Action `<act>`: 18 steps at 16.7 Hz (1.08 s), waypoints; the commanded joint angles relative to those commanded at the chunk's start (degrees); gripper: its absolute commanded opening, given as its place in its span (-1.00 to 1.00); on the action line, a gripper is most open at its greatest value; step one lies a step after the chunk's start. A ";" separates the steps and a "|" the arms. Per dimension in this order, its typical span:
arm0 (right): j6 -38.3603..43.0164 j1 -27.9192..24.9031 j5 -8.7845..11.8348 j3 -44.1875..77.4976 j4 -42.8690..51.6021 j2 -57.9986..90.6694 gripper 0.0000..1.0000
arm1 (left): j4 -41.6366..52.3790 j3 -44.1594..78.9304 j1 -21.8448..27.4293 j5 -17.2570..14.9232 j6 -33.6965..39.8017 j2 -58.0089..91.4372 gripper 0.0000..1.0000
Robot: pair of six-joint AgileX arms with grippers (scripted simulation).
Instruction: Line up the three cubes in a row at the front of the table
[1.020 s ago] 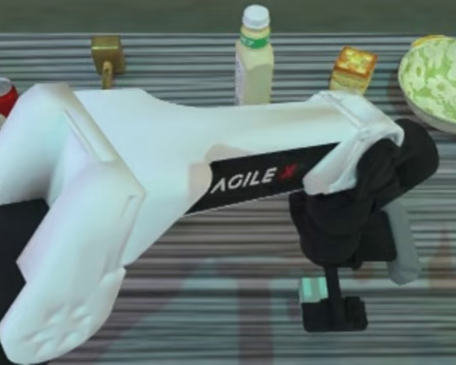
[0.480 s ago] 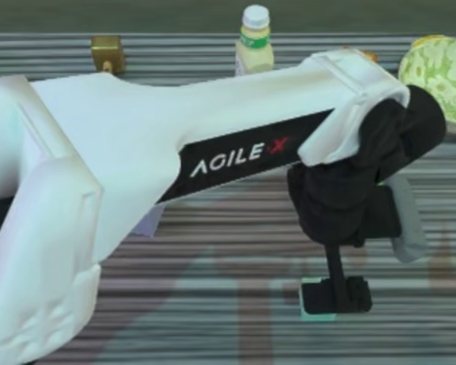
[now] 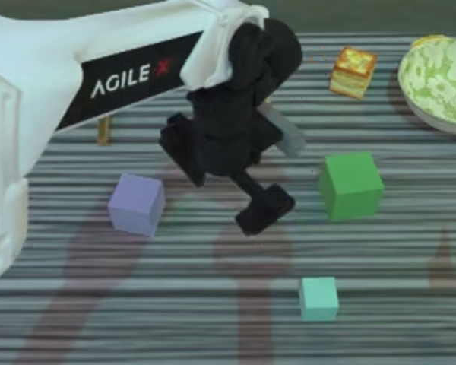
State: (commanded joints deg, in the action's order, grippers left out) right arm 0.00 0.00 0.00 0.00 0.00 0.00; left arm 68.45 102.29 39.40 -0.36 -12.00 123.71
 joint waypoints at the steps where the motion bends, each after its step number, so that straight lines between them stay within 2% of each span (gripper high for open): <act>1: 0.00 0.00 0.00 0.00 0.00 0.00 1.00 | -0.35 -1.27 -3.25 -0.01 4.08 -0.57 1.00; 4: 0.00 0.00 0.00 0.00 0.00 0.00 1.00 | -1.52 -4.64 -12.20 0.08 14.38 -2.36 1.00; 7: 0.00 0.00 0.00 0.00 0.00 0.00 1.00 | -2.52 -6.53 -17.14 0.22 19.38 -3.78 1.00; 13: 0.00 0.00 0.00 0.00 0.00 0.00 1.00 | -2.70 -6.66 -17.42 0.25 19.74 -3.63 1.00; 18: 0.00 0.00 0.00 0.00 0.00 0.00 1.00 | -10.63 -11.63 -17.64 0.21 19.78 -0.90 1.00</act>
State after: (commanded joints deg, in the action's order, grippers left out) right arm 0.00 0.00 0.00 0.00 0.00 0.00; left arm 57.83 90.66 21.75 -0.15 7.79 122.80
